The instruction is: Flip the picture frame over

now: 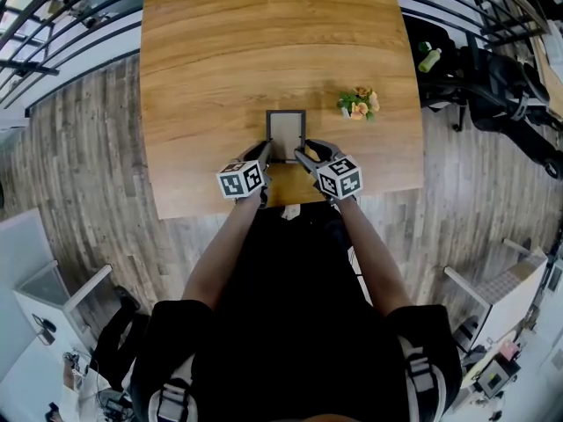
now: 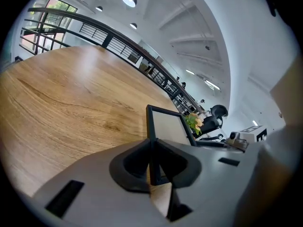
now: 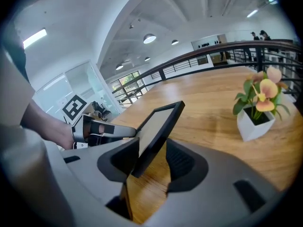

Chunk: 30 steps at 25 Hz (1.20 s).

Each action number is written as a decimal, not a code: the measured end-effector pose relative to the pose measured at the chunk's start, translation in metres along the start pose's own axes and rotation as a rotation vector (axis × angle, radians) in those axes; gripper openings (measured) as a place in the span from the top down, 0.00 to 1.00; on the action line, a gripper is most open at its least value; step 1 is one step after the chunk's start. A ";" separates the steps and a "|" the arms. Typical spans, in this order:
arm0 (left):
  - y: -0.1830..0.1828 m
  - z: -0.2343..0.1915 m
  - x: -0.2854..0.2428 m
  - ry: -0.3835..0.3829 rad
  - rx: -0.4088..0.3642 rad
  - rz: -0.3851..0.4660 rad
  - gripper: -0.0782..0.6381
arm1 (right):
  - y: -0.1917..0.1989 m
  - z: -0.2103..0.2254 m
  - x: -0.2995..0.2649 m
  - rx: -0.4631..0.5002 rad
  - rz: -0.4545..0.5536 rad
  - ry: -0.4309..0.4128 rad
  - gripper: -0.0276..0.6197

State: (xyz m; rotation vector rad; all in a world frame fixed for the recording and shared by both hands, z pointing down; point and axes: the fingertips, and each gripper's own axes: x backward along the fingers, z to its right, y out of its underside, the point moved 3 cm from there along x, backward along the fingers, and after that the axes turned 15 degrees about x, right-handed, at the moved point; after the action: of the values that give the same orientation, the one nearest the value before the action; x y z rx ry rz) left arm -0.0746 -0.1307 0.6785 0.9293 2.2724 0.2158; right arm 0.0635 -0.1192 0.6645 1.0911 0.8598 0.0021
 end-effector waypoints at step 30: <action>-0.011 0.002 0.004 0.128 -0.005 -0.019 0.79 | -0.020 -0.003 -0.008 0.026 0.012 -0.010 0.84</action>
State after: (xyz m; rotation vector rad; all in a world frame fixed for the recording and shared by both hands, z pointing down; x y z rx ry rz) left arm -0.0821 -0.1365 0.6709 0.9147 2.3956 0.2799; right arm 0.0484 -0.1302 0.6537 1.1195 0.8466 -0.0040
